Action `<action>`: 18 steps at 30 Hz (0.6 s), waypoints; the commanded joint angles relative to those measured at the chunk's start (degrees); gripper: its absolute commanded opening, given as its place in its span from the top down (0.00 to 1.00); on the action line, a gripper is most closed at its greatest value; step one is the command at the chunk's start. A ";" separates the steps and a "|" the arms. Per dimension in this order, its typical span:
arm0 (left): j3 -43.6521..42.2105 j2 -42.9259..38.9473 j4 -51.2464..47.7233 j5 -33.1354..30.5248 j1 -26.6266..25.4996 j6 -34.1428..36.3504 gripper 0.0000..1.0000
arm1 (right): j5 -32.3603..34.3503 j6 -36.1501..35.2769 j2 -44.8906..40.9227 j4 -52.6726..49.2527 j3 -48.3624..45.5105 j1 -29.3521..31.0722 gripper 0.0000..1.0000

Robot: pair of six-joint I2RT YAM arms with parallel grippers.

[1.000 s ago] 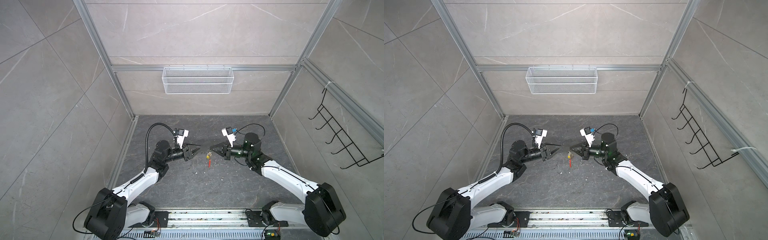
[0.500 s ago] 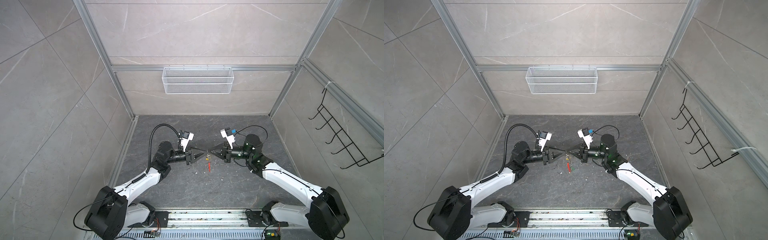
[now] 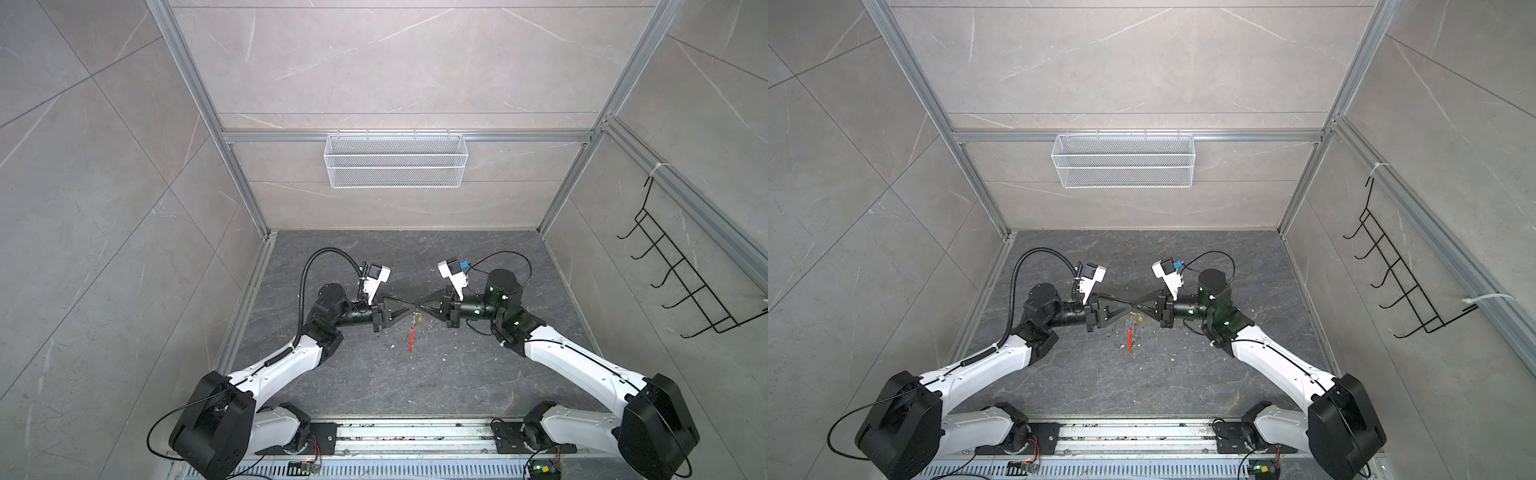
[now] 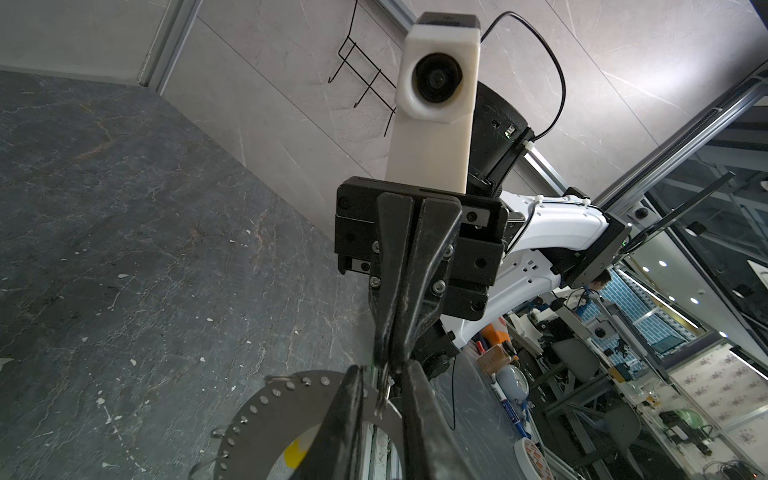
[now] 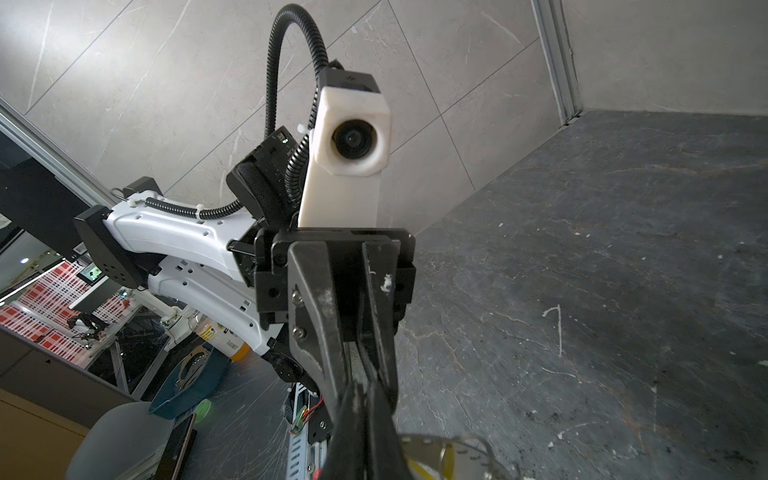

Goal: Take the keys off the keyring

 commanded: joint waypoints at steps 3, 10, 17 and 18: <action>2.40 0.14 3.29 2.04 -0.44 0.16 0.82 | 1.74 -1.85 -2.59 -0.41 2.37 0.48 1.00; 2.33 -0.03 2.91 1.85 -0.54 0.38 0.83 | 2.09 -2.48 -3.47 -1.16 2.93 0.51 1.00; 2.63 -0.47 3.69 1.12 -0.60 -0.40 0.84 | 1.52 -2.62 -3.37 -1.50 3.06 0.83 1.00; 2.66 -0.63 3.72 1.07 -0.55 -0.55 0.83 | 1.59 -2.66 -3.29 -1.56 3.15 0.94 1.00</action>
